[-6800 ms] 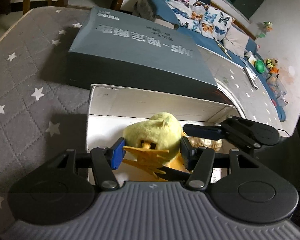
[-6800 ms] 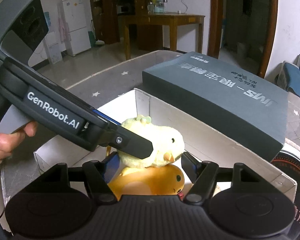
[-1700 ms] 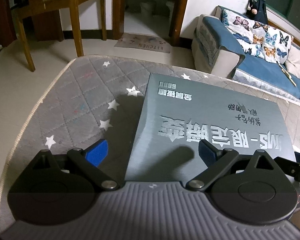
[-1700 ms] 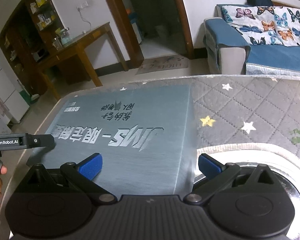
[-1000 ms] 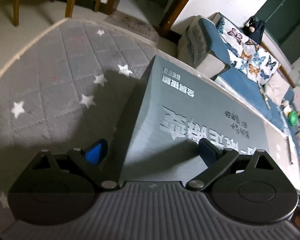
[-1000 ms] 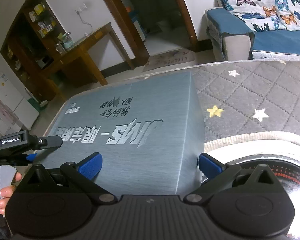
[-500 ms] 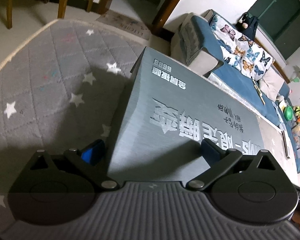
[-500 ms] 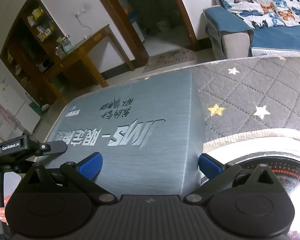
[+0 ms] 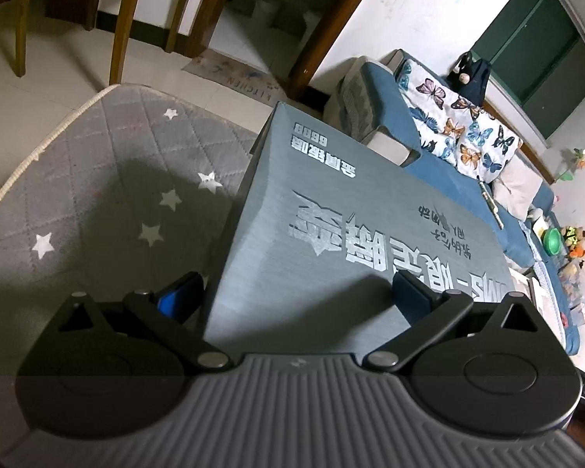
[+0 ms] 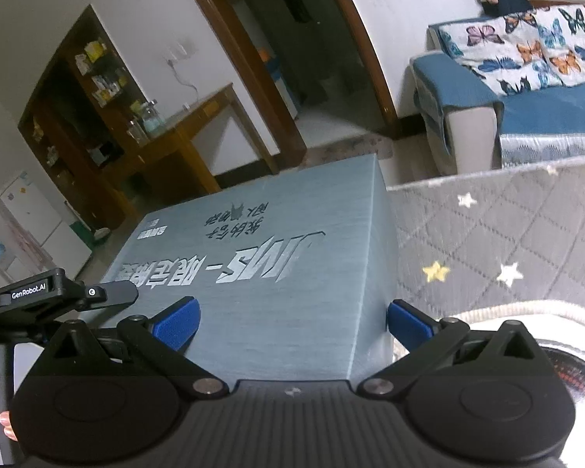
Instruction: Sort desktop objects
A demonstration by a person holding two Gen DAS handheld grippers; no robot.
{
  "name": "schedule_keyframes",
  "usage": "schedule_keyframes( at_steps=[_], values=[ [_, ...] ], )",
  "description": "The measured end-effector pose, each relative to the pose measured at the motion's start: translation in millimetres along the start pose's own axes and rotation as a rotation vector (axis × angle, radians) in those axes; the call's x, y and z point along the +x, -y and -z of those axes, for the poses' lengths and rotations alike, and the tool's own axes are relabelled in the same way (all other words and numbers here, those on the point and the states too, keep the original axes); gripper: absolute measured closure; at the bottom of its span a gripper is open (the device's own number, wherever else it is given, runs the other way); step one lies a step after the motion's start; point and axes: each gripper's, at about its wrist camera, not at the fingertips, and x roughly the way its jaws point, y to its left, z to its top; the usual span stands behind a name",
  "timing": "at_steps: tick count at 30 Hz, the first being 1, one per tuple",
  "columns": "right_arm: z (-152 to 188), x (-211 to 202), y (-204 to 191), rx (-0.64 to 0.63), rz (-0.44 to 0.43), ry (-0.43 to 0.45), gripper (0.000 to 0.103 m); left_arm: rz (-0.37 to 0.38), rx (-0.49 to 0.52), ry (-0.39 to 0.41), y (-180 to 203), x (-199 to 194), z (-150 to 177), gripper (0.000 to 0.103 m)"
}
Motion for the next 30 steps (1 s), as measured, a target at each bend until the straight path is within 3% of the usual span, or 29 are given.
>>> schedule_keyframes(
  at_steps=[16,24,30],
  values=[
    [10.4,-64.7,-28.0,-0.019,0.003,0.042,0.0,0.016,0.01,0.033,16.7,-76.0,36.5,0.001],
    [40.1,-113.2,-47.3,-0.035,0.008,0.068,0.0,0.029,0.033,0.056,23.1,-133.2,80.3,0.001],
    [81.4,-159.5,-59.1,-0.035,0.01,0.107,0.0,0.031,0.052,0.072,28.0,-176.7,125.5,0.001]
  ],
)
